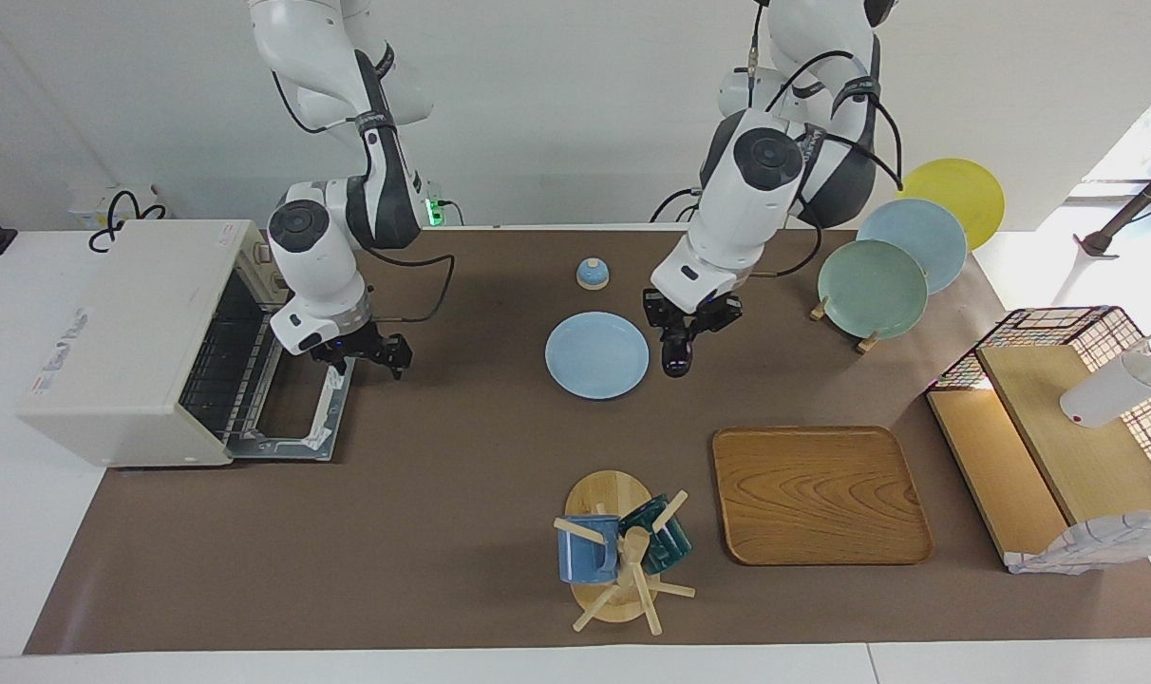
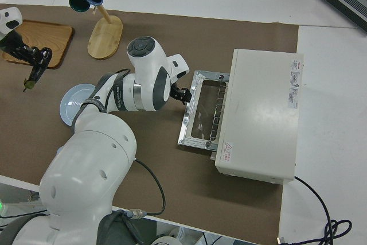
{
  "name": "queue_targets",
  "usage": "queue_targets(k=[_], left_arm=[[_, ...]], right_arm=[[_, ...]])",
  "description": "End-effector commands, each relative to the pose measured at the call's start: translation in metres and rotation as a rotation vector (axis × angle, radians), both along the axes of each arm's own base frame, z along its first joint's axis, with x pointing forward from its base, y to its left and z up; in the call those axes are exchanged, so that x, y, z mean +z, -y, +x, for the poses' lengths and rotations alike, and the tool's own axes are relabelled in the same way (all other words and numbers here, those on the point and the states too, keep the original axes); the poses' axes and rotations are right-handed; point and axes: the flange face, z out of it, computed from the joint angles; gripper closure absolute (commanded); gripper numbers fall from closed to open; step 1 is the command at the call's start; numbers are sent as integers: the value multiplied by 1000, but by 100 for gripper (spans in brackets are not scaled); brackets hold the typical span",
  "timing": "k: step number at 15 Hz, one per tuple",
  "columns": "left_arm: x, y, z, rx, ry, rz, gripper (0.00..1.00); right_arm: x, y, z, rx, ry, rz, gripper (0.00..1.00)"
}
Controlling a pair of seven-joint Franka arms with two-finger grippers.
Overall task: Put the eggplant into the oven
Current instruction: 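Lift the eggplant with the left gripper toward the white plate, then lower the eggplant onto the white plate and open the left gripper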
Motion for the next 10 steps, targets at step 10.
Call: queue_targets(k=[10], left_arm=[[-99, 64, -103, 43, 117, -76, 100]], right_arm=[[122, 5, 7, 96, -48, 19, 0]])
